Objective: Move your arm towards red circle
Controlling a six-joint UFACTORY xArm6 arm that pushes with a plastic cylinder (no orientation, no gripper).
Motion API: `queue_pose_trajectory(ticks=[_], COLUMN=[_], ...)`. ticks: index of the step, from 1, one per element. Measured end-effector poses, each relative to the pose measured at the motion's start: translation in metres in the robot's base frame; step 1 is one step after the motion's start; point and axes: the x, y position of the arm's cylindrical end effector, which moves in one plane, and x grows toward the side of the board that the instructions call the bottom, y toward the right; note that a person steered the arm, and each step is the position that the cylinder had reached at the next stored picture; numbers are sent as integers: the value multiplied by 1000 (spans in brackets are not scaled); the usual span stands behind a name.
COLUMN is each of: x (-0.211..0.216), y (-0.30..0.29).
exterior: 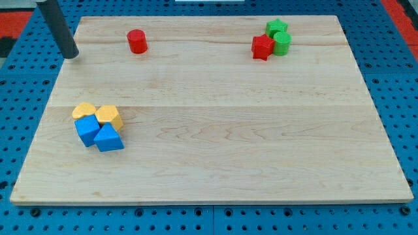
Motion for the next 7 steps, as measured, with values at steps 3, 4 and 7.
queue_pose_trajectory(ticks=[3, 4, 7], x=[0, -5, -36], y=[-3, 2, 155])
